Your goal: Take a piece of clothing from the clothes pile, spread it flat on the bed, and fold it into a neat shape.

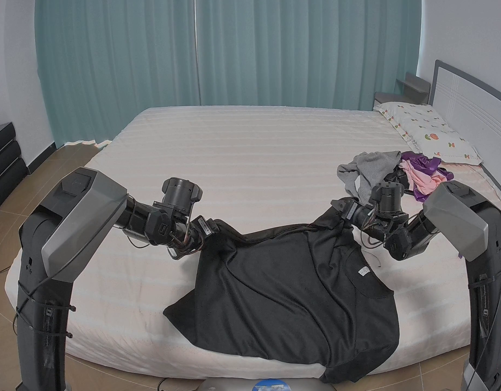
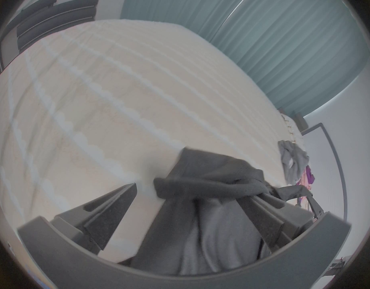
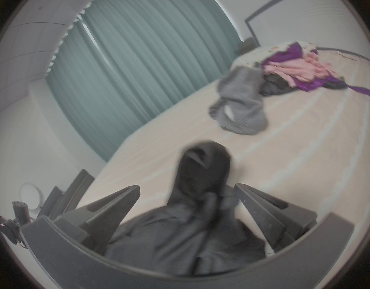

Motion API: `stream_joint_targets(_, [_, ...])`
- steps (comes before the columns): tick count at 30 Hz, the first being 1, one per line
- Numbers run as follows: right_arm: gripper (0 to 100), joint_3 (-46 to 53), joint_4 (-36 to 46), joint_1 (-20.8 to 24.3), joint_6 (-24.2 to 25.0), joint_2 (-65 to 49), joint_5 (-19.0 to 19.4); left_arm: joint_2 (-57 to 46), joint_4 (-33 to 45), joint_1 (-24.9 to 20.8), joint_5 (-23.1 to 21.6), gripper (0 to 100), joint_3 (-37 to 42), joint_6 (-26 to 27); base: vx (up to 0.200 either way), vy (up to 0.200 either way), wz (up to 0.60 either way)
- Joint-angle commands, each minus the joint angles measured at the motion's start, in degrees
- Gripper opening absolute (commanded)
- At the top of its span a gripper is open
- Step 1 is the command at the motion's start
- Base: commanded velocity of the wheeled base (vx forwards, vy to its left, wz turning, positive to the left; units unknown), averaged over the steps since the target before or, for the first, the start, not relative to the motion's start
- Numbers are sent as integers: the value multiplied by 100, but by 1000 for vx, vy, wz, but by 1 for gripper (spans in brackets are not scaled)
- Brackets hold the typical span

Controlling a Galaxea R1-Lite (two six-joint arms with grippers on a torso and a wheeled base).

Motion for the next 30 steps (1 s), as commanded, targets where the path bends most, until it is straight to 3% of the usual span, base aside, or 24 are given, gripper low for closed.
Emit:
stream_joint_targets(1, [100, 178, 290, -373, 35, 38, 24, 137, 433, 333, -227, 100, -132, -7, 0, 0, 0])
stream_joint_targets(4, [100, 371, 316, -513, 194, -225, 200, 128, 1101, 465, -262, 100, -272, 1, 0, 0, 0])
stream_joint_targets(8, [100, 784, 272, -628, 343, -550, 754, -30, 1321, 518, -640, 100, -52, -7, 0, 0, 0])
stream_joint_targets(16, [100, 1171, 175, -707, 651, -858, 859, -549, 1242, 825, -1149, 100, 396, -16, 0, 0, 0])
stream_joint_targets(23, [100, 1250, 175, -654, 607, -717, 894, -1516, 574, 1028, -1914, 100, 1222, -631, 0, 0, 0])
stream_joint_targets(30, [100, 547, 298, -408, 598, -164, 877, -1753, -622, 1010, -1879, 100, 2549, -754, 0, 0, 0])
